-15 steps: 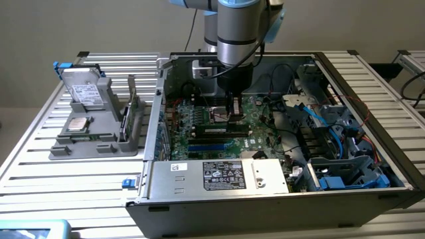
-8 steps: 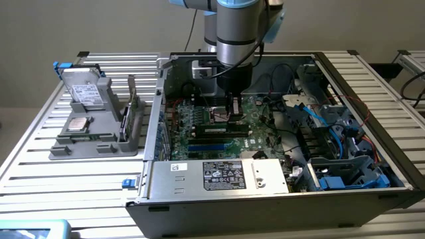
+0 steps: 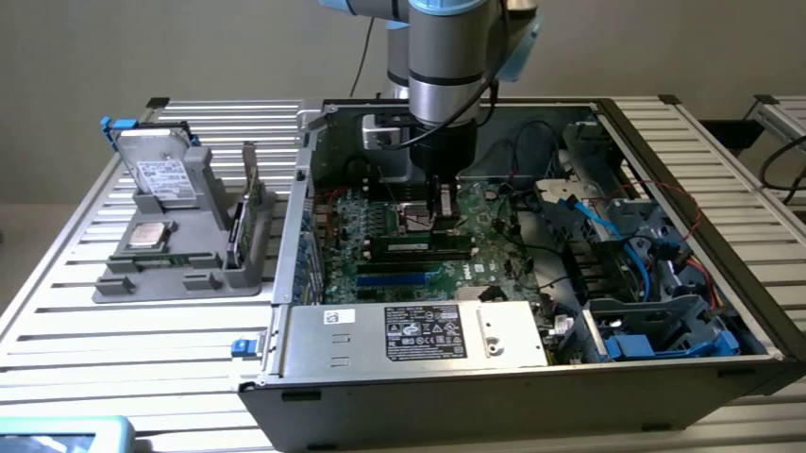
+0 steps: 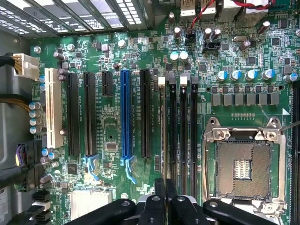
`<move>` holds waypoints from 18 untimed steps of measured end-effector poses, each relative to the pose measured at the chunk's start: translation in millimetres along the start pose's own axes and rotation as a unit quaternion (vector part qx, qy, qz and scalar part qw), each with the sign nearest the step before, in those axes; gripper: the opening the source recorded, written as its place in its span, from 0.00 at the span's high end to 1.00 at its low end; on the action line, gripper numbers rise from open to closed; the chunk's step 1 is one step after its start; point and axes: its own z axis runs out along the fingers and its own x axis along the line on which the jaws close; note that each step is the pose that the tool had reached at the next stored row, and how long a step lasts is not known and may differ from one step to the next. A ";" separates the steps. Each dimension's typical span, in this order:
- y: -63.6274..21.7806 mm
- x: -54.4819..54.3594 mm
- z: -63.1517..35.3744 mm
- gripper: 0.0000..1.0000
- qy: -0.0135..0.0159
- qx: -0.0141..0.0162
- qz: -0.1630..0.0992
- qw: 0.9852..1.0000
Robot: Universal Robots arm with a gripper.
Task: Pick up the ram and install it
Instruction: 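Insert the ram into the slot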
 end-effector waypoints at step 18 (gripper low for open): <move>1.3 -0.3 1.7 0.88 0.000 0.002 0.000 1.000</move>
